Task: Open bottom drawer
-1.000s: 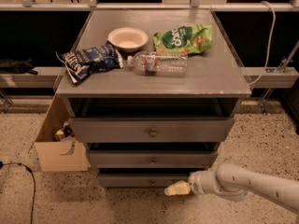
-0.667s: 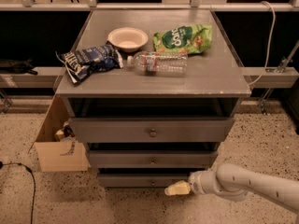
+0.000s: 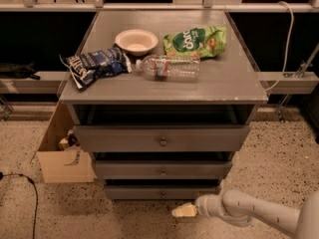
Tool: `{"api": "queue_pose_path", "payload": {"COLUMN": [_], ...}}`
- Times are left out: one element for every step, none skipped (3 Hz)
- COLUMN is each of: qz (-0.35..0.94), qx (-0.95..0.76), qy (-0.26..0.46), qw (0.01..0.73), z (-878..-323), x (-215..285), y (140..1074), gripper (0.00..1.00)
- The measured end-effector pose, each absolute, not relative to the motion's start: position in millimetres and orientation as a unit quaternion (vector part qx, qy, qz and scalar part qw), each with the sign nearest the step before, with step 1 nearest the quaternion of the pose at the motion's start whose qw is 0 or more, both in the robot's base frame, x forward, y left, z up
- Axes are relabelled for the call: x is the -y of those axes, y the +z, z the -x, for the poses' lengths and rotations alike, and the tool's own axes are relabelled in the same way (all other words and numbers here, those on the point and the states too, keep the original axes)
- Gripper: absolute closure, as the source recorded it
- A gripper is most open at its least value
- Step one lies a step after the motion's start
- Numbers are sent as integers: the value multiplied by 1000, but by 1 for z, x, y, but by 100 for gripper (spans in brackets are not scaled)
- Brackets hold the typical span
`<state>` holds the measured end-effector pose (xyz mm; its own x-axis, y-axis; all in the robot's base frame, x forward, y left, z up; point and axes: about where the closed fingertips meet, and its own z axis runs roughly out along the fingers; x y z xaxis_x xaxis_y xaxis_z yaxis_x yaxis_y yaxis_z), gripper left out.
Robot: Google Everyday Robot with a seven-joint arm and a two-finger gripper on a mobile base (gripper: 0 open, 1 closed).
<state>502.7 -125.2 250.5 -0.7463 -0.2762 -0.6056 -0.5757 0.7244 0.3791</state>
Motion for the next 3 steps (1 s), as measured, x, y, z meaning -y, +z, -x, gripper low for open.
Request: {"api": "queue_pose_path", "payload": {"qz": [238, 225, 224], "qx": [-891, -873, -843], "qy": [285, 280, 260], "qw": [262, 330, 414], "z": [-501, -503, -510], "x": [124, 123, 121], "y": [247, 237, 236], "gripper": [0, 0, 0]}}
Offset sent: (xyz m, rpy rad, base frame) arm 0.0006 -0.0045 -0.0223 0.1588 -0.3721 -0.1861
